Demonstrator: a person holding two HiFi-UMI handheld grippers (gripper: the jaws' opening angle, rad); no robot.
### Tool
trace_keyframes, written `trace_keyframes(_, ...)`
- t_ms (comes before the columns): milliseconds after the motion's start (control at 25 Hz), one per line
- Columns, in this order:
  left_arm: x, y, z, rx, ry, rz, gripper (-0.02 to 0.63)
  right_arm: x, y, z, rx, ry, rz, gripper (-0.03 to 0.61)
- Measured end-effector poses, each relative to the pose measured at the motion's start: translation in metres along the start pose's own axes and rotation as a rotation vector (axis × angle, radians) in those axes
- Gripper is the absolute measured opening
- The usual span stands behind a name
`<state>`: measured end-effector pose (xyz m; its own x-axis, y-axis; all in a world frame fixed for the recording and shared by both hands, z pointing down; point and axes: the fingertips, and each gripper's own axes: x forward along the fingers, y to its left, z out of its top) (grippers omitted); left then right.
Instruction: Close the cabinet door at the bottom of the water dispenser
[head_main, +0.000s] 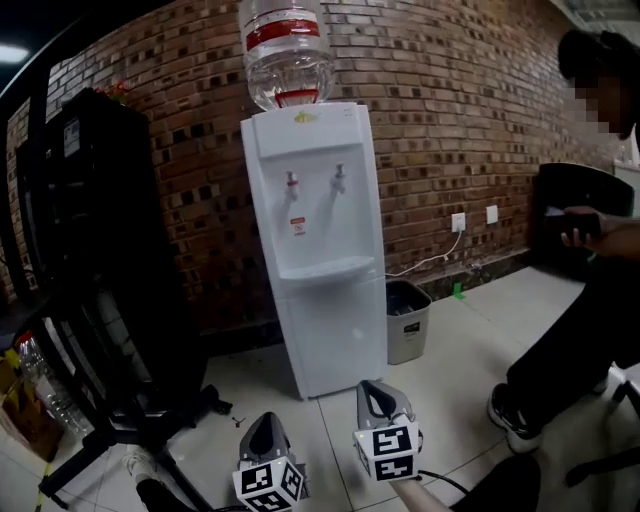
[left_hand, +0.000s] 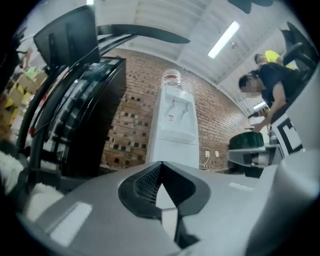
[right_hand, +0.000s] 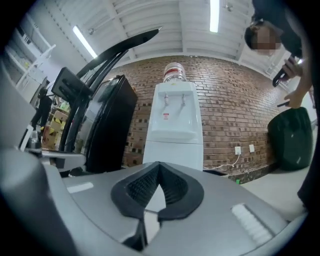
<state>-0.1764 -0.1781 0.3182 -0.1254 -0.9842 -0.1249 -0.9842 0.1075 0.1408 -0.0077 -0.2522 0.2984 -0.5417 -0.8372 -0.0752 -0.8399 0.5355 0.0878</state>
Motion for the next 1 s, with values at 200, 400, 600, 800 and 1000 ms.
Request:
trace_keyframes(200,-0.003,-0.012,0.002,-0.002,-0.009,-0.032,0.014,-0.016,0.015,-0.02,-0.006,0.037,0.009,0.0)
trace_keyframes(400,-0.003,-0.013,-0.001,0.005,-0.019,-0.032,0.014,-0.018,0.013,-0.015,0.0,0.002,0.007,0.0)
trace_keyframes(600,0.001,-0.01,-0.013,-0.009,-0.006,-0.026,0.014,-0.014,0.012,-0.021,0.003,0.001,0.008,0.0)
trace_keyframes(800,0.0,-0.012,-0.012,-0.005,-0.002,-0.037,0.014,-0.016,0.01,-0.028,-0.006,0.01,-0.003,0.0)
trace_keyframes(1000,0.008,-0.014,-0.002,-0.006,-0.02,-0.046,0.014,-0.008,0.005,-0.024,-0.013,-0.001,-0.002,0.0)
